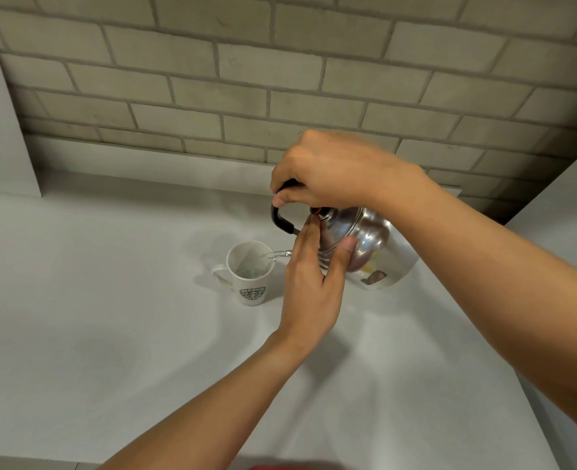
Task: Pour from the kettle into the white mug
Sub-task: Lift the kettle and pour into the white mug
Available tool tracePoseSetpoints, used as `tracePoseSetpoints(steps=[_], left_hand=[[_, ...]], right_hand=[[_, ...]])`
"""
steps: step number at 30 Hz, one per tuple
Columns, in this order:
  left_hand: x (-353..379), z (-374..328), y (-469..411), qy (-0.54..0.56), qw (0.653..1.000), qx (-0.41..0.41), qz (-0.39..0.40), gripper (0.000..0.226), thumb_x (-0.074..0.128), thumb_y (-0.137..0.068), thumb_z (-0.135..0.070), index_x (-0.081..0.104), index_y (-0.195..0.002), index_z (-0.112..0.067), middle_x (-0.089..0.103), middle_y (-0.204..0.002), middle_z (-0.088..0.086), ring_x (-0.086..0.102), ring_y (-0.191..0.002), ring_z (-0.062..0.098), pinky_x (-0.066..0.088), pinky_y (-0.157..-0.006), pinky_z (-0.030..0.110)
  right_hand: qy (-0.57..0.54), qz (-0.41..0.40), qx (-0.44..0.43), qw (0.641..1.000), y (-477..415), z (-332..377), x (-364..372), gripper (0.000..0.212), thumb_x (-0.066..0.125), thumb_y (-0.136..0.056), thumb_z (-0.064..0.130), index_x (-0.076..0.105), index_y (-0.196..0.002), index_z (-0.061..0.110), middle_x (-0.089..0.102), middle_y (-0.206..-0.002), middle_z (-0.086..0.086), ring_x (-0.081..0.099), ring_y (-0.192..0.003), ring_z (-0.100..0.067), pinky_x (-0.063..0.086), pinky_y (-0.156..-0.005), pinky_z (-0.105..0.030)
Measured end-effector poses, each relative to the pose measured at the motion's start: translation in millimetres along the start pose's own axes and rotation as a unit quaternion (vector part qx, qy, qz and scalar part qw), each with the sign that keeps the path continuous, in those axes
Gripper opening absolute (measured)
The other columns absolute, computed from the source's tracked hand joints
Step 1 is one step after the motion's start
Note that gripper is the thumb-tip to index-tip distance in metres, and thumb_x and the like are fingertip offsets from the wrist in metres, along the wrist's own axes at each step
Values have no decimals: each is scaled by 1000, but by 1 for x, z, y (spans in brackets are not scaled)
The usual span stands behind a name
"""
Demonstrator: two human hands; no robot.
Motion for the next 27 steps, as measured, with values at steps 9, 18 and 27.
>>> tracePoseSetpoints(steps=[9,18,27], left_hand=[[1,-2,0,23,1000,-11,-4,63,51,-103,-59,47,-156,-25,58,-150,-9,54,-141,7,48,-114,42],[0,-4,1,35,999,-20,-9,63,51,-103,-59,48,-156,-26,60,-149,-9,55,-140,8,48,-114,41],[-3,-7,0,44,999,-14,-17,61,50,-101,-63,52,-152,-29,64,-139,-15,60,-131,4,50,-108,34]], right_hand=[[15,6,-3,1000,-4,0,-1,24,65,-99,44,78,-111,28,77,-97,-1,69,-94,-28,56,-70,-41],[19,8,-6,1000,-8,2,-1,22,66,-98,43,78,-109,28,75,-93,0,69,-93,-28,50,-64,-35],[25,7,-9,1000,-12,5,-5,20,67,-97,44,78,-105,29,73,-88,4,68,-86,-24,37,-54,-27]])
Point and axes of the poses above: each hand's wrist, its own y-axis away from the middle knuckle, its own x-axis out of the palm, z = x × y, the point moved 7 cm from there along -y, towards the middle knuckle
